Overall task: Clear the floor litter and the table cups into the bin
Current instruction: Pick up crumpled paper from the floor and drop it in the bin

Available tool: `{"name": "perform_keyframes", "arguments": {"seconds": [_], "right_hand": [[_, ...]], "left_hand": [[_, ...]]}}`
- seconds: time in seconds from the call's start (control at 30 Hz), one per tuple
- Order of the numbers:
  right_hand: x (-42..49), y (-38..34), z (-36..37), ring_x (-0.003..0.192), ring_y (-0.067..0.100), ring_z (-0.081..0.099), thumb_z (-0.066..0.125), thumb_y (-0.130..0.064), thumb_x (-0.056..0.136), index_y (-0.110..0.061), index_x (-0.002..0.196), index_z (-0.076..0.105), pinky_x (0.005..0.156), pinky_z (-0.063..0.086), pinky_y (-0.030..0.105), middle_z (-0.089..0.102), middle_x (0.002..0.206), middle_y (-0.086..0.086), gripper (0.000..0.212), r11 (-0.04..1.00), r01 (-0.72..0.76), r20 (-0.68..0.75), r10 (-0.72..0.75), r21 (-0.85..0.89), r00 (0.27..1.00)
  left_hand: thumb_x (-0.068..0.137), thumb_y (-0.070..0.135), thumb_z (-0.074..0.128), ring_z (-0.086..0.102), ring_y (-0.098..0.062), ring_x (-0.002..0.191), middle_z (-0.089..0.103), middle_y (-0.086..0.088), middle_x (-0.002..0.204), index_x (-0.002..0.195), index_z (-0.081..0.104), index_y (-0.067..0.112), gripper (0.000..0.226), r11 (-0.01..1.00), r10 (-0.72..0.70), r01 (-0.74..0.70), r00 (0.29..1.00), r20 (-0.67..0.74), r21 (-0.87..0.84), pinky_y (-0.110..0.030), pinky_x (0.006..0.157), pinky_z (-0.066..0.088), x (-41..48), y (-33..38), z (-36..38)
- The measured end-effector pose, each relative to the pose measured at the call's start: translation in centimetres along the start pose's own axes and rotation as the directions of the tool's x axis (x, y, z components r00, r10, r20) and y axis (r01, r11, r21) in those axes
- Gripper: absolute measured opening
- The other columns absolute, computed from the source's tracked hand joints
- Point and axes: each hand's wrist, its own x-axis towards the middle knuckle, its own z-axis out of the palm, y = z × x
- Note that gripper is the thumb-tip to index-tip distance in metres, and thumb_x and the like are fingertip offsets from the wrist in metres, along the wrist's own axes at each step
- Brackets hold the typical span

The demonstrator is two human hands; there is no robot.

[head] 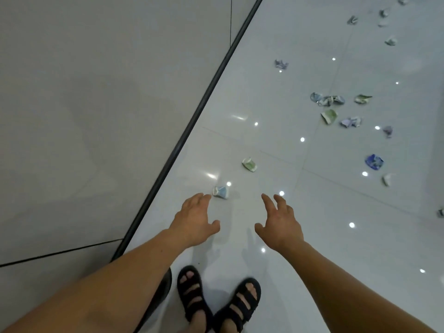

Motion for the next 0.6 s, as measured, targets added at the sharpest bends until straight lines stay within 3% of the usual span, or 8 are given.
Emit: {"name": "perform_keyframes", "arguments": {"seconds": [0.17, 0.47, 0.6], "right_hand": [[5.3, 0.2, -1.7, 0.141, 0.026, 0.026, 0.058, -0.041, 0.091, -0.032, 0.154, 0.008, 0.097, 0.046, 0.039, 0.011, 0.16, 0.001, 0.081, 1.0, -0.014, 0.02, 0.013, 0.009, 1.0], [18.5, 0.2, -2.2, 0.134, 0.025, 0.036, 0.06, -0.038, 0.088, -0.028, 0.152, 0.015, 0.092, 0.047, 0.037, 0.02, 0.156, 0.002, 0.079, 0.997, -0.057, 0.051, 0.054, 0.056, 0.997], [24.2, 1.4, -0.4, 0.134, 0.027, 0.034, 0.058, -0.039, 0.089, -0.027, 0.152, 0.012, 0.092, 0.047, 0.041, 0.019, 0.155, 0.003, 0.079, 0.999, -0.043, 0.112, 0.043, -0.003, 0.993]], "left_hand": [[0.091, 0.045, 0.053, 0.009, -0.02, 0.146, 0.007, -0.001, 0.16, 0.153, 0.01, 0.019, 0.079, 0.999, -0.021, 0.021, 0.999, 0.03, -0.025, -0.038, 0.117, 0.019, 4.8, 0.6, -0.9], [0.085, 0.049, 0.057, 0.032, -0.021, 0.133, 0.029, -0.001, 0.151, 0.145, 0.026, 0.019, 0.074, 0.995, -0.038, 0.045, 0.997, 0.073, -0.089, -0.038, 0.108, 0.034, 17.7, 1.1, -1.8], [0.086, 0.048, 0.058, 0.027, -0.018, 0.137, 0.024, 0.002, 0.153, 0.15, 0.018, 0.022, 0.08, 0.985, -0.066, 0.081, 0.993, 0.098, -0.155, -0.034, 0.111, 0.028, 22.5, 1.2, -0.1]]}}
